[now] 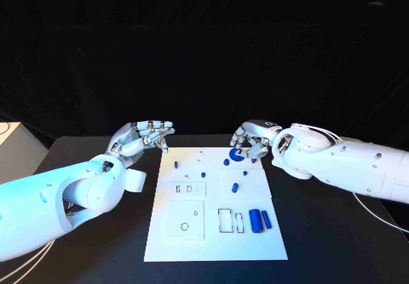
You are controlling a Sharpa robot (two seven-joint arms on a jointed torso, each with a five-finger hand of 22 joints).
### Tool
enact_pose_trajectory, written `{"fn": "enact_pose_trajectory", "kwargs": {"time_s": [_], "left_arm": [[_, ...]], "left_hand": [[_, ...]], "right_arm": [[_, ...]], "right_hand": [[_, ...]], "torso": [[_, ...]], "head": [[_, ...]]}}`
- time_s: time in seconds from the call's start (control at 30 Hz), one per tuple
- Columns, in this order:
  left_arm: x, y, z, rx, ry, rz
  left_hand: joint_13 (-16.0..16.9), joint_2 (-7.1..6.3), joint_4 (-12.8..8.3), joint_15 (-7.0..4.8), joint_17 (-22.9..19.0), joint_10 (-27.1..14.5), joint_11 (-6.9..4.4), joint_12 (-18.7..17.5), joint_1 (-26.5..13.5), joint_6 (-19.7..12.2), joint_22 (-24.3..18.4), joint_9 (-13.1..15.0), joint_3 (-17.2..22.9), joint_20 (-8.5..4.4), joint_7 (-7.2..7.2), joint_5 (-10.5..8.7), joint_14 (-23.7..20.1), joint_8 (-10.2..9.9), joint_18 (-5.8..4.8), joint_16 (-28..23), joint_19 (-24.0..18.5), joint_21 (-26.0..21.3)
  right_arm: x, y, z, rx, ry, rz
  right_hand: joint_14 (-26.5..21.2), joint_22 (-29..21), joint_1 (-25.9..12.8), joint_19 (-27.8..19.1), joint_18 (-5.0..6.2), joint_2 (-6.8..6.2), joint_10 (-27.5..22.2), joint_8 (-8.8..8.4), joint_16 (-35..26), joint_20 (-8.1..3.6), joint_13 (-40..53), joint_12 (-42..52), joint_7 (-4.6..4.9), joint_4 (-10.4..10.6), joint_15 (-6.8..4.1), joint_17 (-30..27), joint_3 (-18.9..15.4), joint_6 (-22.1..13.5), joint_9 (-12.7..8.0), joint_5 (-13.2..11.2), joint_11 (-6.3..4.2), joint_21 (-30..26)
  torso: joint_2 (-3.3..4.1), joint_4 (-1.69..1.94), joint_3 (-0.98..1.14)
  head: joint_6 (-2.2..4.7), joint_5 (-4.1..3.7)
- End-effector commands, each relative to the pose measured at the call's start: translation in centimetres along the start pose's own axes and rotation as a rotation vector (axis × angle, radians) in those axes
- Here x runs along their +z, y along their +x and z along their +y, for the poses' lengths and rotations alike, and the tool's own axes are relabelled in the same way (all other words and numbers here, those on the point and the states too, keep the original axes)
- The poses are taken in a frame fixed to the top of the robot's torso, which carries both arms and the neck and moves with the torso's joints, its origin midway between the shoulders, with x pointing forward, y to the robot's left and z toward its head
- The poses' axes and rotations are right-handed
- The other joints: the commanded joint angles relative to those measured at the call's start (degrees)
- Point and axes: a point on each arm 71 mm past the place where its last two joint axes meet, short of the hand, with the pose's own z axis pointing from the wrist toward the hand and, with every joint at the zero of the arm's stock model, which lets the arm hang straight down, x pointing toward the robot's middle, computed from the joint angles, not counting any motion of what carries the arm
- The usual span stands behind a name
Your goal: Assemble the parts on the task board
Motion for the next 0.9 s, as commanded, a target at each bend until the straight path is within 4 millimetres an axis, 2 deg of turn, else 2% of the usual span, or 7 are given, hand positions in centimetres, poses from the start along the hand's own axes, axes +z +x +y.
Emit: {"fn": "enact_pose_trajectory", "kwargs": {"time_s": [0.03, 0.2, 0.53, 0.9], "left_arm": [[-0.1, 0.6, -0.2, -0.010, 0.003, 0.042], [-0.2, 0.7, -0.3, -0.013, 0.002, 0.048], [-0.2, 0.8, -0.4, -0.015, 0.004, 0.050], [-0.3, 0.5, -0.6, -0.011, 0.005, 0.040]], "left_hand": [[0.0, -0.22, 0.0, -0.01, 0.1, 0.4, -0.02, -0.3, -0.5, 0.2, 0.2, 0.1, 0.3, 0.10, 0.00, -0.22, -0.3, 0.3, 0.81, 0.4, -0.4, 0.5], [0.0, -0.26, 0.0, -0.01, 0.2, 0.4, -0.01, -0.3, -0.6, 0.2, 0.4, 0.1, 0.4, 0.11, 0.01, -0.24, -0.3, 0.4, 0.82, 0.6, -0.5, 0.8], [0.0, -0.44, 0.0, 0.04, 0.3, 0.2, 0.07, -0.4, -0.8, 0.0, 0.6, 0.1, 0.3, 0.14, 0.14, -0.30, -0.4, 0.3, 0.81, 0.9, -0.6, 1.2], [-0.1, -0.43, 0.0, 0.09, 0.3, 0.1, 0.14, -0.5, -0.8, -0.1, 0.8, 0.1, 0.4, 0.17, 0.25, -0.30, -0.5, 0.3, 0.80, 1.1, -0.8, 1.4]], "right_arm": [[0.3, 0.6, 0.1, -0.099, 0.023, 0.045], [0.7, 1.0, 0.4, -0.121, 0.030, 0.053], [1.5, 1.9, 0.7, -0.163, 0.047, 0.073], [1.8, 2.3, 0.8, -0.177, 0.058, 0.086]], "right_hand": [[2.2, 1.0, 0.0, 0.0, -1.17, -0.84, -1.0, -0.29, 0.8, 0.56, -0.1, -0.3, -0.04, 0.4, 0.35, 0.5, -0.4, -0.6, 0.2, -0.7, 0.09, 0.8], [2.1, 1.6, 0.0, 0.0, -1.19, -0.88, -1.4, -0.40, 1.3, 0.74, 0.0, -0.3, -0.06, 0.6, 0.36, 0.8, -0.9, -0.9, 0.4, -1.0, 0.12, 1.3], [2.0, 2.6, 0.3, 0.2, -1.27, -0.90, -1.9, -0.42, 1.7, 0.83, 0.0, -0.3, -0.15, 0.6, 0.34, 0.8, -1.3, -0.9, 0.6, -1.1, 0.11, 2.1], [1.8, 3.8, 0.5, 0.5, -1.42, -0.67, -1.8, -0.24, 1.6, 0.83, 0.1, -0.2, -0.30, 0.7, 0.26, 0.4, -1.5, -0.7, 0.8, -1.1, 0.00, 3.0]], "torso": [[0.84, 0.40, -0.20], [1.23, 0.47, -0.32], [1.82, 0.96, -0.57], [2.51, 1.20, -0.74]], "head": [[0.04, -0.34], [-0.08, -0.45], [-0.28, -0.77], [-0.11, -0.87]]}}
